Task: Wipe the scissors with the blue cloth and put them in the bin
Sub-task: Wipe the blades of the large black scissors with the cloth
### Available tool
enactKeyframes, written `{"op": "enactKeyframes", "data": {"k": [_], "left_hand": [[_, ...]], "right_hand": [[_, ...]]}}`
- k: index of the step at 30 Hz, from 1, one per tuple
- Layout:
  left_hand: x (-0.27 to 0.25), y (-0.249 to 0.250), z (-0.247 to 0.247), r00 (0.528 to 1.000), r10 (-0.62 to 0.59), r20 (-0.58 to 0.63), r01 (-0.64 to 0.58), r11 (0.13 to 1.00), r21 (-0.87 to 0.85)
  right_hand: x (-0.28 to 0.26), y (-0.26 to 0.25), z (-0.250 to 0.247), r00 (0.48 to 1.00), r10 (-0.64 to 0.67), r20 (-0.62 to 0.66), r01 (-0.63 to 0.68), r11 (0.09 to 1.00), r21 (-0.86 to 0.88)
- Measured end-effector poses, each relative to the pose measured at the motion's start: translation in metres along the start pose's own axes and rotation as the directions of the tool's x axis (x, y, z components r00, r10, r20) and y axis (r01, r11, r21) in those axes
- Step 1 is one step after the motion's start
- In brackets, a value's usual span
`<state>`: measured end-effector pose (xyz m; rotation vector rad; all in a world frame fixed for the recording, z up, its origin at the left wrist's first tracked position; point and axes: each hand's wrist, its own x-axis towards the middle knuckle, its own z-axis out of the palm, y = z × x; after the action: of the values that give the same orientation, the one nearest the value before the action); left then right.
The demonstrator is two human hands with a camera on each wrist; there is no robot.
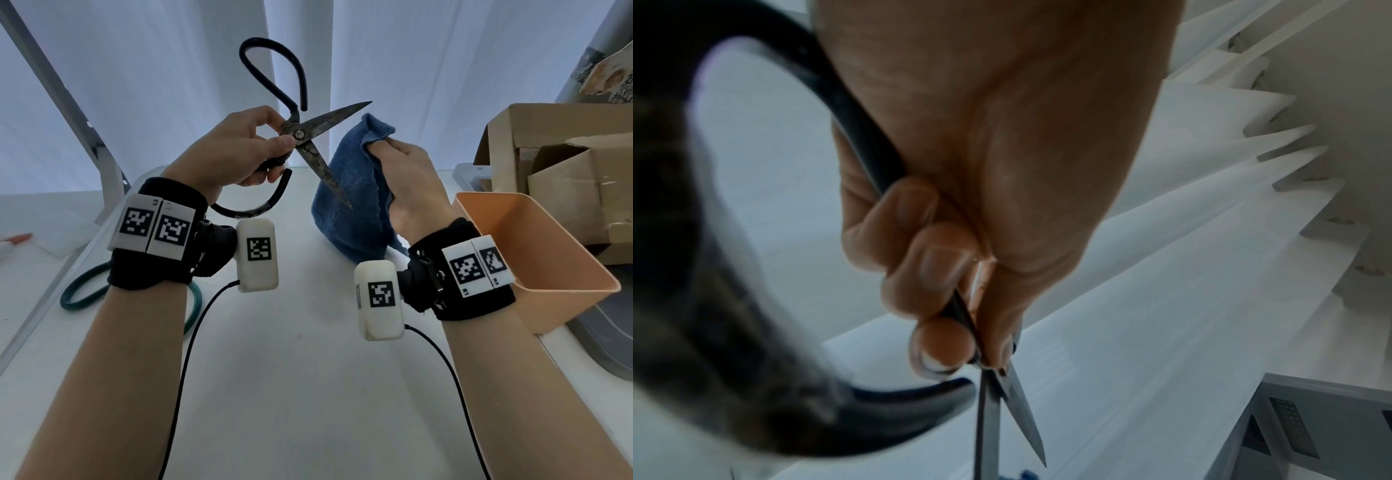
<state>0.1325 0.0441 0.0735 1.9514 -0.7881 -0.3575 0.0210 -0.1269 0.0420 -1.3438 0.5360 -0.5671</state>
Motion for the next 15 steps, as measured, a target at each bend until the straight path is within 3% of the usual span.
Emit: {"op": "enactKeyframes", "data": {"k": [2, 4, 10, 15], "left_hand": [[0.0, 0.0, 0.0, 1.0, 0.001, -0.007, -0.001, 1.0, -0.002], [0.0, 0.0, -0.001, 1.0, 0.004, -0.01, -0.004, 1.0, -0.003], [0.0, -0.002, -0.006, 1.0, 0.009, -0.023, -0.009, 1.0, -0.008], [0.0, -0.004, -0.01, 1.0, 0.0, -0.031, -0.001, 1.0, -0.025]], "right_hand": [[-0.002, -0.002, 0.003, 0.992, 0.122, 0.019, -0.122, 0.992, 0.019], [-0.007, -0.003, 0.005, 0.984, 0.163, 0.07, -0.166, 0.985, 0.036], [0.003, 0.005, -0.004, 0.999, 0.029, 0.031, -0.031, 0.997, 0.066], [0.005, 0.005, -0.003, 0.971, -0.176, -0.164, 0.208, 0.957, 0.202]]}}
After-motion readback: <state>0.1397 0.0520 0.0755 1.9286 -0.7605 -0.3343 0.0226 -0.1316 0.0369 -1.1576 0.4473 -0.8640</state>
